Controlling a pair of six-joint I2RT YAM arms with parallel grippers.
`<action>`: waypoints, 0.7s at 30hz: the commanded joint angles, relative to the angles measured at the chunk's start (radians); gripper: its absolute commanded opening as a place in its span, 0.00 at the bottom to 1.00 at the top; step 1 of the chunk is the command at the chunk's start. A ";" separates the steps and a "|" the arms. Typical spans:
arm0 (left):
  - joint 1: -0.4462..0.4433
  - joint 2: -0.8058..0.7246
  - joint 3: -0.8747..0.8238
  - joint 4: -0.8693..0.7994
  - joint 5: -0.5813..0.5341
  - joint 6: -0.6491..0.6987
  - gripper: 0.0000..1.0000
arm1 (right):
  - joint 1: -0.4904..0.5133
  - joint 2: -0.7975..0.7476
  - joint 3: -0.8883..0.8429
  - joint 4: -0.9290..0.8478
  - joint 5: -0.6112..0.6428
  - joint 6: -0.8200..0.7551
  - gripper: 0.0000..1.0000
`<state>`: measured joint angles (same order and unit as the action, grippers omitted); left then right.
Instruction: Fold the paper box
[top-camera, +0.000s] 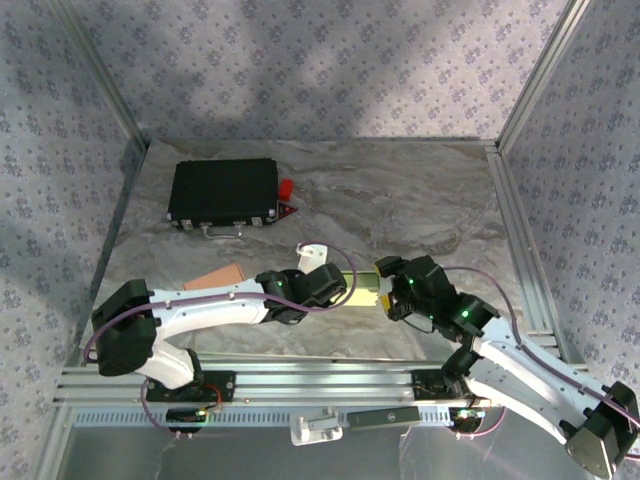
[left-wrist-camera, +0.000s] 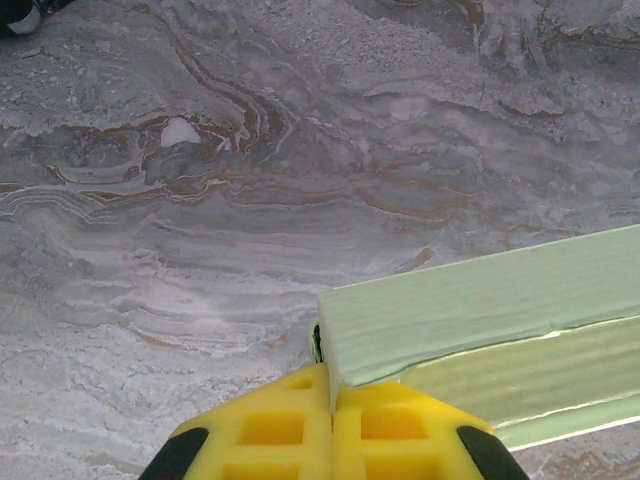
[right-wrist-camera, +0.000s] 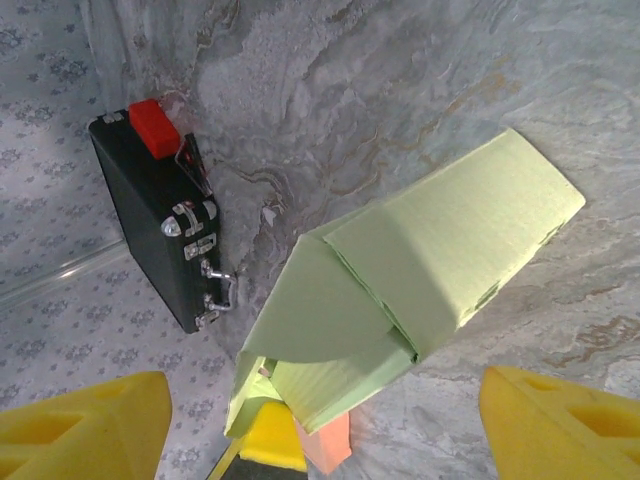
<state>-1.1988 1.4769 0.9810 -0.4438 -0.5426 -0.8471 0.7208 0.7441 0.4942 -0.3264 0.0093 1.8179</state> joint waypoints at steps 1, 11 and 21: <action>-0.011 0.015 0.032 -0.044 -0.007 -0.004 0.06 | -0.019 0.023 -0.028 0.056 -0.054 0.017 0.80; -0.014 0.001 0.036 -0.053 -0.016 -0.006 0.13 | -0.046 0.061 -0.041 0.062 -0.075 0.007 0.66; -0.029 -0.087 0.044 -0.023 0.018 -0.002 0.42 | -0.051 0.073 -0.058 0.063 -0.068 0.008 0.60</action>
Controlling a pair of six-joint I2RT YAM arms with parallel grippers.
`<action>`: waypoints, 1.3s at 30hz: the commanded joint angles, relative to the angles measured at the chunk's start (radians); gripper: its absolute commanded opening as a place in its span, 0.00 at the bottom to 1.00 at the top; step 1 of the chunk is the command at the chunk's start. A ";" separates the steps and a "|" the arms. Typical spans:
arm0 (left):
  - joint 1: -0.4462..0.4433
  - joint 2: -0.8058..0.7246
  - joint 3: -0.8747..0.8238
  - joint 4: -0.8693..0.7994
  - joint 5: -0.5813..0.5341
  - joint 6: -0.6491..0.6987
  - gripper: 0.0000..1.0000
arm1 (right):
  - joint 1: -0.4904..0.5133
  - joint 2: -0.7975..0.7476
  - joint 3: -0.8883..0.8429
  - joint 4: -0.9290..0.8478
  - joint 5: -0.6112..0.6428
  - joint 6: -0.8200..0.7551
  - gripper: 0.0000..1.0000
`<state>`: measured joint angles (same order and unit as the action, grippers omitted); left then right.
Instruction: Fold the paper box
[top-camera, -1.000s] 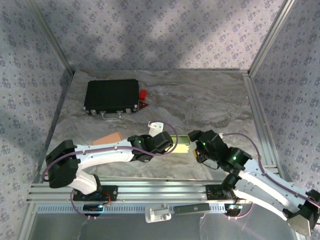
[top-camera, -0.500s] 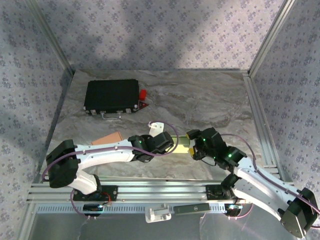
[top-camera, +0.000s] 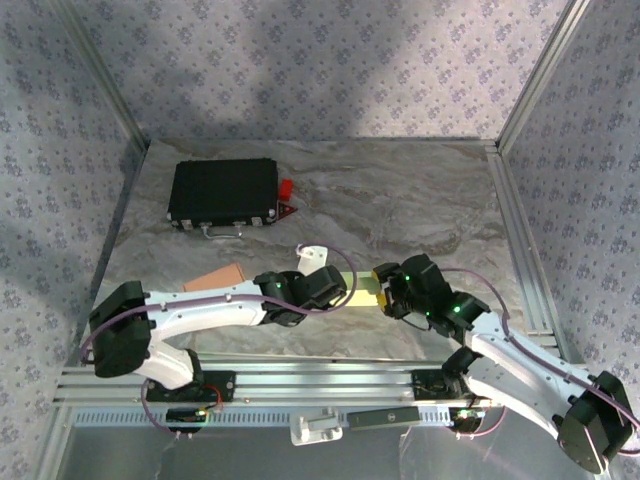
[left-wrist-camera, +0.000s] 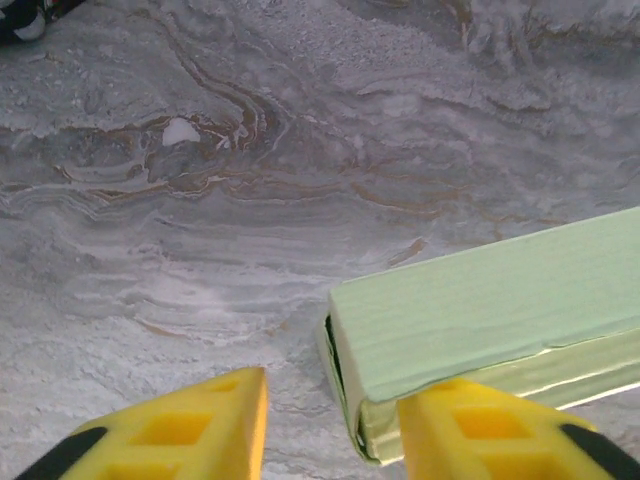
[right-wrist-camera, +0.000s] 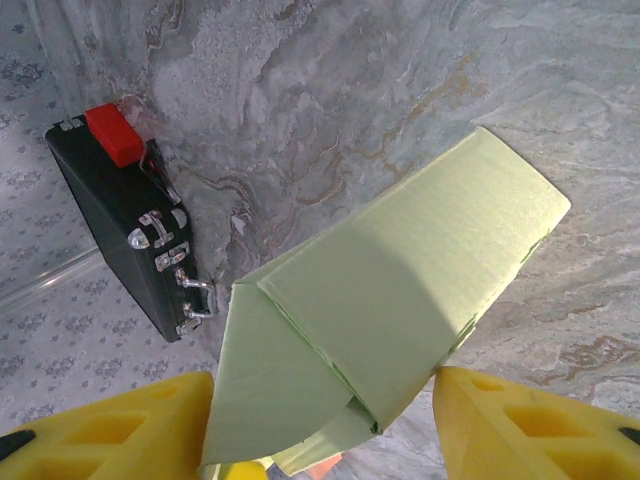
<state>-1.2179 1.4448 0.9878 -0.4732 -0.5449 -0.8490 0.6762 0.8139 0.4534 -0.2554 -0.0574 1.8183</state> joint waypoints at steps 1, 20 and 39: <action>-0.012 -0.071 0.036 0.015 0.032 -0.003 0.42 | -0.006 0.003 -0.015 -0.008 0.000 0.006 0.60; 0.217 -0.173 -0.124 0.312 0.509 -0.145 0.41 | -0.005 -0.008 -0.012 -0.027 0.016 -0.007 0.58; 0.219 -0.185 -0.207 0.321 0.484 -0.167 0.34 | -0.004 -0.015 -0.015 -0.032 0.022 -0.010 0.56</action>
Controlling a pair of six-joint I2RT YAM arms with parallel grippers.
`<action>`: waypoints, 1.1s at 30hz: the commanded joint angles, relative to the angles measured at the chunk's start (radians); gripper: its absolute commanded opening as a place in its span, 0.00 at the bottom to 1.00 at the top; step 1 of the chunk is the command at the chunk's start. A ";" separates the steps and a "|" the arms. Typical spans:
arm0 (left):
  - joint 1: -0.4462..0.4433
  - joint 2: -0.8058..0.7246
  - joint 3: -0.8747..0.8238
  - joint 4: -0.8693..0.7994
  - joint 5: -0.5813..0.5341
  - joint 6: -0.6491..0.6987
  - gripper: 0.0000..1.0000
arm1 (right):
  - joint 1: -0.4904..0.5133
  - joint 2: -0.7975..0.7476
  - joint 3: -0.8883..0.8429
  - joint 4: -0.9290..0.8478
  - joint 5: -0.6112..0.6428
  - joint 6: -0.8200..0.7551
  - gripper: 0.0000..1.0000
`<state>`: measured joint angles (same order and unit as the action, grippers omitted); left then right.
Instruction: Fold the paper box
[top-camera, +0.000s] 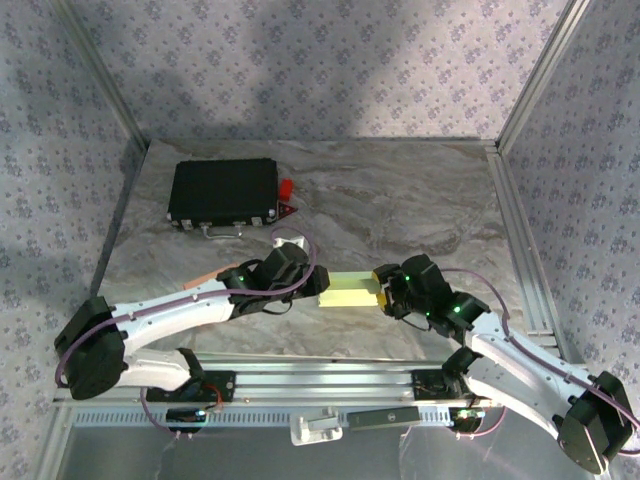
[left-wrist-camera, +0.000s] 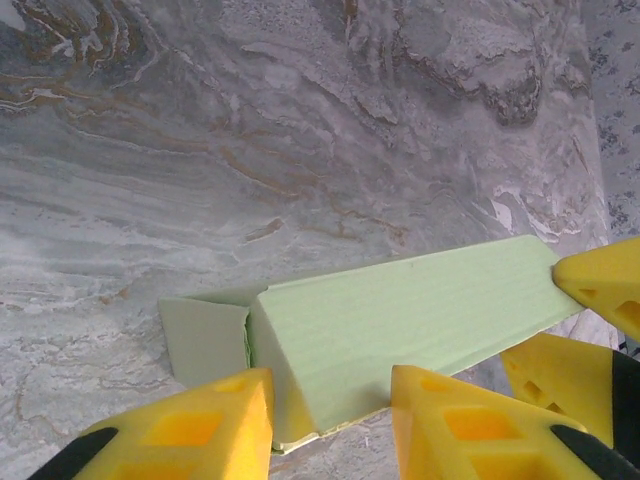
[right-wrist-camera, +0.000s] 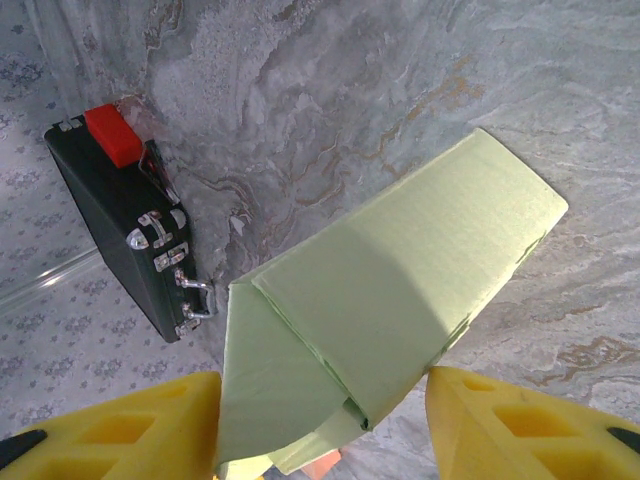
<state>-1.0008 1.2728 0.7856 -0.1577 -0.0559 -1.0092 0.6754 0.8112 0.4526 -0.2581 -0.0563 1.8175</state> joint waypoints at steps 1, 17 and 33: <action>0.002 -0.012 -0.006 0.007 -0.006 -0.006 0.32 | -0.003 -0.013 -0.014 -0.030 0.021 -0.009 0.56; 0.002 -0.030 -0.044 0.001 -0.026 -0.009 0.27 | -0.001 -0.024 -0.022 -0.052 0.029 -0.015 0.52; -0.004 -0.036 -0.065 0.003 -0.040 -0.014 0.23 | -0.002 -0.023 -0.035 -0.062 0.027 -0.020 0.44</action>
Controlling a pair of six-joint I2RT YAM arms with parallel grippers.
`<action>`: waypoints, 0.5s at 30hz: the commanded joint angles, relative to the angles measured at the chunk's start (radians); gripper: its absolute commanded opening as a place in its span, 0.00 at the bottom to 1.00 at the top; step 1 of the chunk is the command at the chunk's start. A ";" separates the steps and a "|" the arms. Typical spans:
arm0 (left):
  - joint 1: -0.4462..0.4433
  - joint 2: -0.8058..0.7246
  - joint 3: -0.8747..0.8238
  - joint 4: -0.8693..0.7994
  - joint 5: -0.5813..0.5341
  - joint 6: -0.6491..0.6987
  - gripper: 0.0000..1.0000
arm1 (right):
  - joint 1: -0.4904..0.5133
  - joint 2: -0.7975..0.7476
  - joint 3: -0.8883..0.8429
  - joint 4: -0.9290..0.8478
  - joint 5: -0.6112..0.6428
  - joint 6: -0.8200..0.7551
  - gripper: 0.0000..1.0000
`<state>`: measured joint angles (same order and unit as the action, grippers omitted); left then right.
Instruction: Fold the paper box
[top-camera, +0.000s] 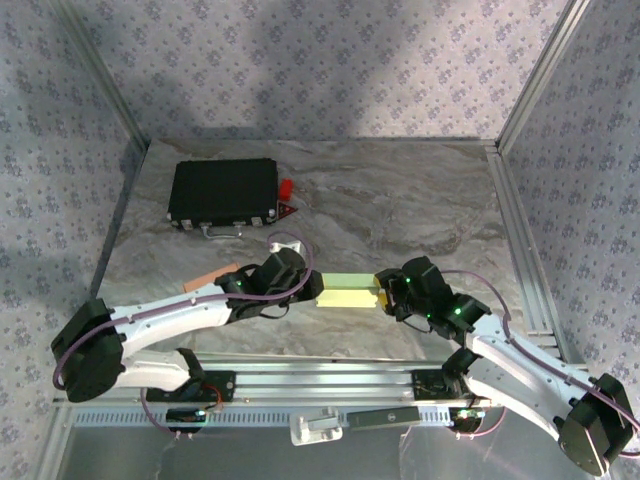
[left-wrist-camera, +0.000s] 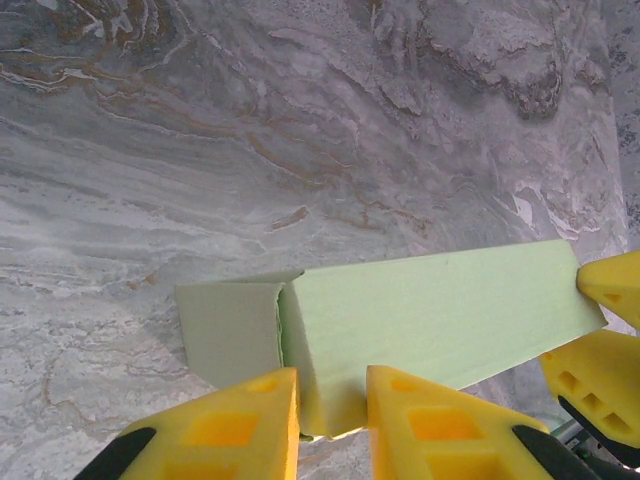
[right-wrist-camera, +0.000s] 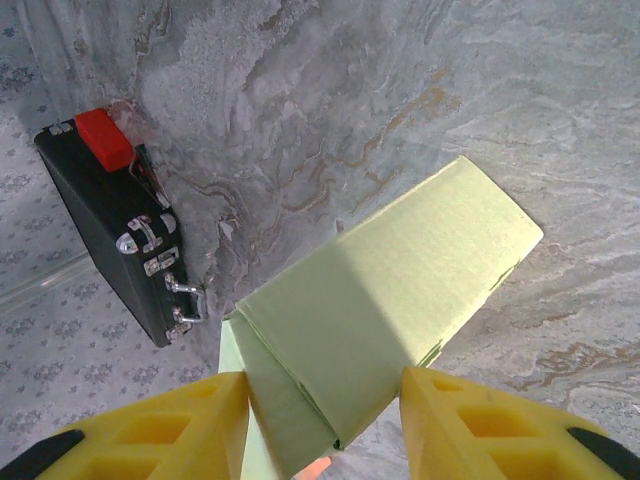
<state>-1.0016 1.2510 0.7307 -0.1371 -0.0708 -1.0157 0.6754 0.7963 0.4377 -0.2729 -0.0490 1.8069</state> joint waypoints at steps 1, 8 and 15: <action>-0.005 -0.015 -0.010 -0.018 -0.025 -0.008 0.23 | -0.002 -0.008 -0.022 -0.049 0.020 -0.009 0.44; -0.014 -0.005 -0.016 -0.013 -0.028 -0.009 0.23 | -0.002 -0.007 -0.026 -0.057 0.017 -0.010 0.41; -0.023 -0.013 -0.012 -0.065 -0.067 0.006 0.25 | 0.000 -0.005 -0.028 -0.061 0.019 -0.008 0.34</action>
<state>-1.0176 1.2510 0.7261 -0.1471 -0.0986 -1.0149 0.6754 0.7937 0.4347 -0.2729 -0.0494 1.8046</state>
